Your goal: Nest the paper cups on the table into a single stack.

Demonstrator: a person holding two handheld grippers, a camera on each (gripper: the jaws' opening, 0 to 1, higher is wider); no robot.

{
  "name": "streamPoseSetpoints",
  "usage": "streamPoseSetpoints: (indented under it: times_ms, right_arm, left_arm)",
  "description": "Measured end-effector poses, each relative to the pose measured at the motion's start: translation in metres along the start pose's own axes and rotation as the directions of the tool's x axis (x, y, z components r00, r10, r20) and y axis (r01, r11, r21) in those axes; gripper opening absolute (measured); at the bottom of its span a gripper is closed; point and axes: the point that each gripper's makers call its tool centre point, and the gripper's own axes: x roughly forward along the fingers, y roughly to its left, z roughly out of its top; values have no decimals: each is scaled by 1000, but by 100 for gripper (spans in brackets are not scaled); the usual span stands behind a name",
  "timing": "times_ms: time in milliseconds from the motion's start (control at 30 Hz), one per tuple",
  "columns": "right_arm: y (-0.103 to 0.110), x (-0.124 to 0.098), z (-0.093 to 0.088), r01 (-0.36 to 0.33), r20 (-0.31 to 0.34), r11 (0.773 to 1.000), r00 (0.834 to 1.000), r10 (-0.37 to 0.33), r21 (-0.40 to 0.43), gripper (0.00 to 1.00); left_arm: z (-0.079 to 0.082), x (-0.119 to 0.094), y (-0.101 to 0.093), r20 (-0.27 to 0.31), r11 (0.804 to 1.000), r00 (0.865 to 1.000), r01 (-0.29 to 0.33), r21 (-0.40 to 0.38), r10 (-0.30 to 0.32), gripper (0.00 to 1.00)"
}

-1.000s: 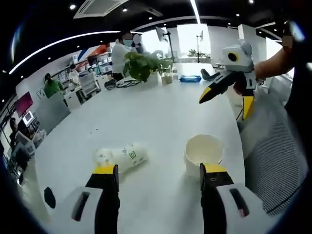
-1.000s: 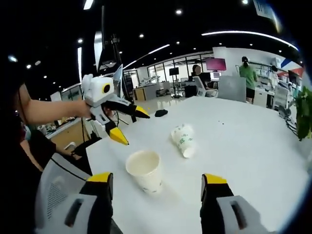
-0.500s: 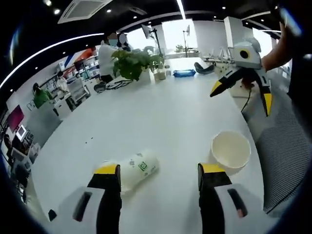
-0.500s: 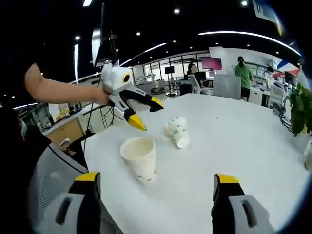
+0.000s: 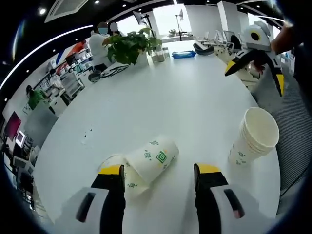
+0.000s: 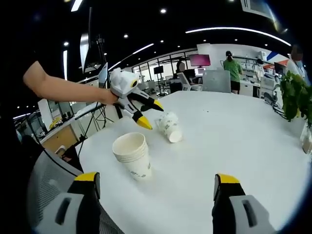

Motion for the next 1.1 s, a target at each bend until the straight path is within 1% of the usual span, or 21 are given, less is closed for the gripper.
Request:
streamPoseSetpoints:
  times_ms: [133,267,400,500,567,600,667,733,767,800,900,1000,1100]
  right_arm:
    - [-1,2,-1,2,1,1000,1000,-2,16,98]
    - [-3,4,-2,1,-4,1000,1000,0,20,97]
    - [-6,5,-5,1,-11,1000,1000,0,29,96]
    - [-7,5,-8,2,-20,999,1000,-1,38,95]
    - [-8,6,-9,1,-20,999,1000,0,48,95]
    - [-9,6,-10,0,-21,999,1000,1,54,95]
    - [-9,7,-12,-1,-26,998,1000,3,61,94]
    - [-9,7,-13,-2,-27,998,1000,4,65,94]
    - [-9,8,-13,-2,-27,998,1000,4,68,94]
    - [-9,8,-13,-2,-27,998,1000,4,69,94]
    - [-10,9,-14,-2,-31,997,999,5,74,93]
    - [-11,10,-15,-7,-34,997,999,9,77,92]
    - [-11,10,-16,-10,-38,997,999,13,78,91]
  left_arm:
    - [-5,4,4,-7,1000,1000,1,-28,-1,52]
    - [-6,8,5,9,997,1000,19,-80,-18,50]
    - [-8,13,11,36,988,999,40,-148,-35,46]
    - [-5,16,15,65,977,997,55,-206,-42,41]
    - [-5,19,16,91,960,994,75,-269,-52,38]
    - [-2,20,12,108,951,992,93,-295,-63,36]
    - [-4,22,16,113,944,991,97,-316,-64,31]
    - [-3,22,14,125,933,990,110,-343,-71,28]
    - [0,21,11,132,927,989,115,-357,-72,27]
    - [1,21,10,134,925,988,116,-362,-71,26]
    - [8,18,4,165,903,983,143,-404,-82,18]
    - [10,16,3,181,893,979,163,-419,-93,10]
    - [15,12,-5,199,886,973,196,-421,-120,4]
